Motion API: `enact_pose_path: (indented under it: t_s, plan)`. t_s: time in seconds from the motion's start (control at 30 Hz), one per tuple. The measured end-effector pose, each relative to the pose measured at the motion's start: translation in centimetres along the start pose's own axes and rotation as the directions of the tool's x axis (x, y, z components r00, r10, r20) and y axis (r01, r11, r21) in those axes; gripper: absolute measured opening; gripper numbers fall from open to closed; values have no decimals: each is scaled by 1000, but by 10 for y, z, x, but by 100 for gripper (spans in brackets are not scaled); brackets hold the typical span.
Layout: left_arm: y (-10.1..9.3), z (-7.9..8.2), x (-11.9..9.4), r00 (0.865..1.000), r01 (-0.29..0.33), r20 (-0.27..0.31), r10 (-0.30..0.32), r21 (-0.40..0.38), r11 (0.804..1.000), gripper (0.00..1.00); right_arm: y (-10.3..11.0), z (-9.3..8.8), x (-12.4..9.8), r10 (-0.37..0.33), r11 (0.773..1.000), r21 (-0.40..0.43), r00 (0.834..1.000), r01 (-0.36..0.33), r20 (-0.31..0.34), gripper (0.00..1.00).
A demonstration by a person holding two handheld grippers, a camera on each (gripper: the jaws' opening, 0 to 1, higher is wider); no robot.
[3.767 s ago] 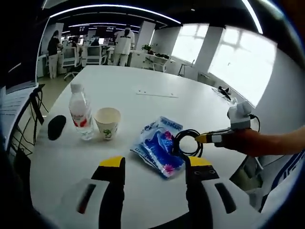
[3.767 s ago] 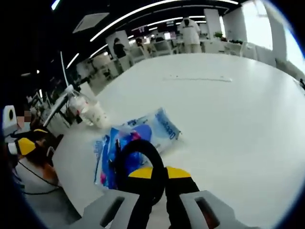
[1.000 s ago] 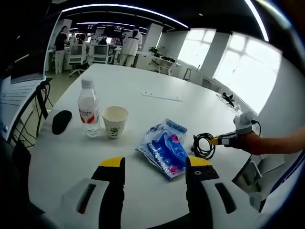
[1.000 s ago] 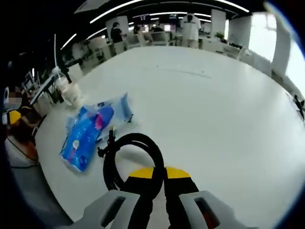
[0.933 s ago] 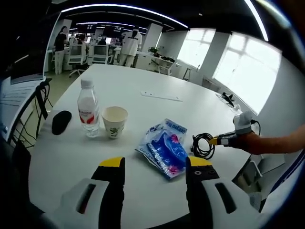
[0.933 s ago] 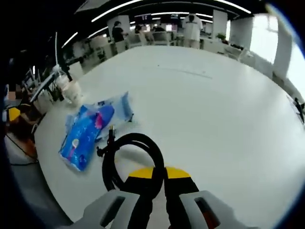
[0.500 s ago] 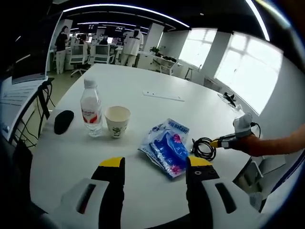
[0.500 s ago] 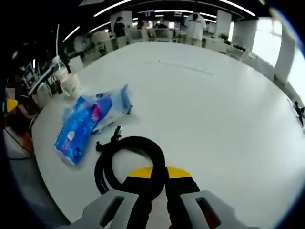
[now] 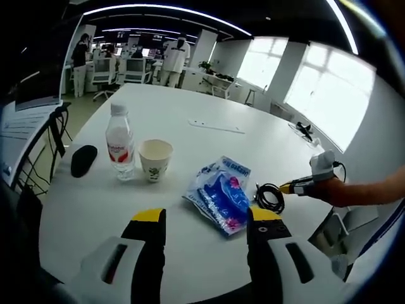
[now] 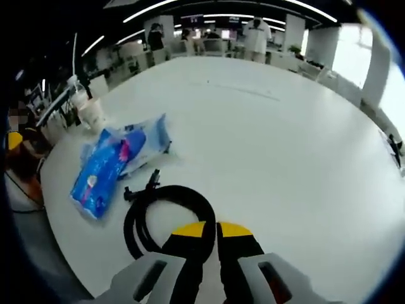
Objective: Arrange the tabletop items into an orderly group along one side of the table until the central work area is clear of visible clutter.
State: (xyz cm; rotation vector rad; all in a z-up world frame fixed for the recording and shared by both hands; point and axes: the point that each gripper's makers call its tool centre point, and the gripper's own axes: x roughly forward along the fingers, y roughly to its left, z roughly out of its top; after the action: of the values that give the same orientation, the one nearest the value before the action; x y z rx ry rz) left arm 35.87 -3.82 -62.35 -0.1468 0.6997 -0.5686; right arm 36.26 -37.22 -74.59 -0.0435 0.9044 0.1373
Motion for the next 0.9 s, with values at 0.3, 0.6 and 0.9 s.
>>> enact_pose_path:
  t_s: [0.3, 0.6, 0.9]
  plan:
    - [-1, -3, -1, 1000, 2, -8, -2, 0, 1000, 51, -2, 3, -2, -2, 1000, 17, 1000, 2, 16, 0]
    - [-2, -6, -1, 1000, 2, -13, -2, 4, 1000, 51, 1, 9, -1, 6, 1000, 10, 1000, -7, 24, 0]
    - [-10, -11, 3, 1000, 16, -27, -16, 10, 1000, 51, 18, 26, 5, 59, 998, -34, 998, -58, 36, 7]
